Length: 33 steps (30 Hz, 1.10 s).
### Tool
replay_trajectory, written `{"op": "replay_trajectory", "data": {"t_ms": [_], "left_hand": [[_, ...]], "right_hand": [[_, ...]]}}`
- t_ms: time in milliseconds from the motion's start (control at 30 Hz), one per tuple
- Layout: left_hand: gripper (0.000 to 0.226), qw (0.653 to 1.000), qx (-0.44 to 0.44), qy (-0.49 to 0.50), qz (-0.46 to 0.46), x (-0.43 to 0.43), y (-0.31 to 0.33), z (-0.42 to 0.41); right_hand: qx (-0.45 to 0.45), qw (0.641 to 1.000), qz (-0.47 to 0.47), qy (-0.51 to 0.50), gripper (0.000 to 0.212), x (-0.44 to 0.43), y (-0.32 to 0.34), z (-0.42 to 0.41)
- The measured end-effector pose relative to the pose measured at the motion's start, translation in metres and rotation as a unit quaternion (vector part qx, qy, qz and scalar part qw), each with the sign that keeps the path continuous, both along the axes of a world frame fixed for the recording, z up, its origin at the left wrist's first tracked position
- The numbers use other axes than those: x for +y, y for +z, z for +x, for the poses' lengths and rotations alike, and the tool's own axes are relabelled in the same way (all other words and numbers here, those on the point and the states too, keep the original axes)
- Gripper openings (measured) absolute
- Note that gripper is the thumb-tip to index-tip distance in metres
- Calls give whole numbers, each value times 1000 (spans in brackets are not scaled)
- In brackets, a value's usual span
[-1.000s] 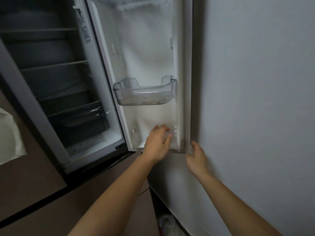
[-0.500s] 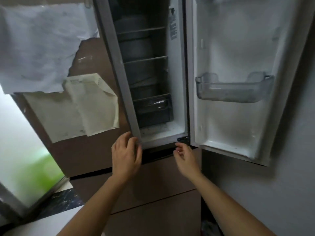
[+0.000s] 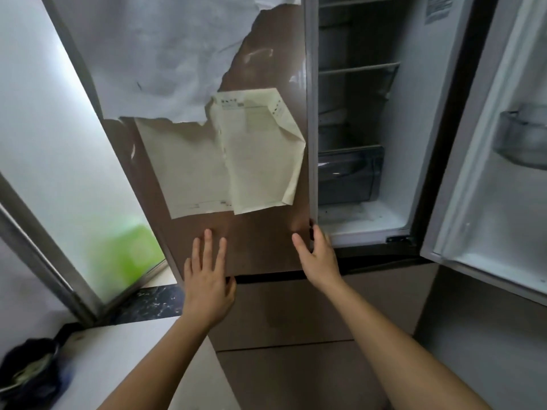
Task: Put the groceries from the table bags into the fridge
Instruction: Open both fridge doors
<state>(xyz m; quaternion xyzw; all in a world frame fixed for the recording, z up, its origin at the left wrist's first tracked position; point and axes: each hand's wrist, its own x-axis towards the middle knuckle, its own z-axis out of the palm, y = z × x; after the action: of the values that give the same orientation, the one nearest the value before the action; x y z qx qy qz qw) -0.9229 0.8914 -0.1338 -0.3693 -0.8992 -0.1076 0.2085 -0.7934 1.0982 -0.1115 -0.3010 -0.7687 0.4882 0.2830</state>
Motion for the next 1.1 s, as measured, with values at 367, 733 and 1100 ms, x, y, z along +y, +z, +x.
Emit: {"op": "replay_trajectory", "data": {"t_ms": [367,733,1100], "left_hand": [[98,998,-58,31,-15,10,-3,12],[82,989,-129,20,-67,16,-1,41],[91,993,-100,34,-44,9,18,20]], "right_hand": [[-27,995,-75,54,79,-8,3,0],[-62,992,6,107,73,2,11,31],[118,993,-12,26,66,12,59,-7]]}}
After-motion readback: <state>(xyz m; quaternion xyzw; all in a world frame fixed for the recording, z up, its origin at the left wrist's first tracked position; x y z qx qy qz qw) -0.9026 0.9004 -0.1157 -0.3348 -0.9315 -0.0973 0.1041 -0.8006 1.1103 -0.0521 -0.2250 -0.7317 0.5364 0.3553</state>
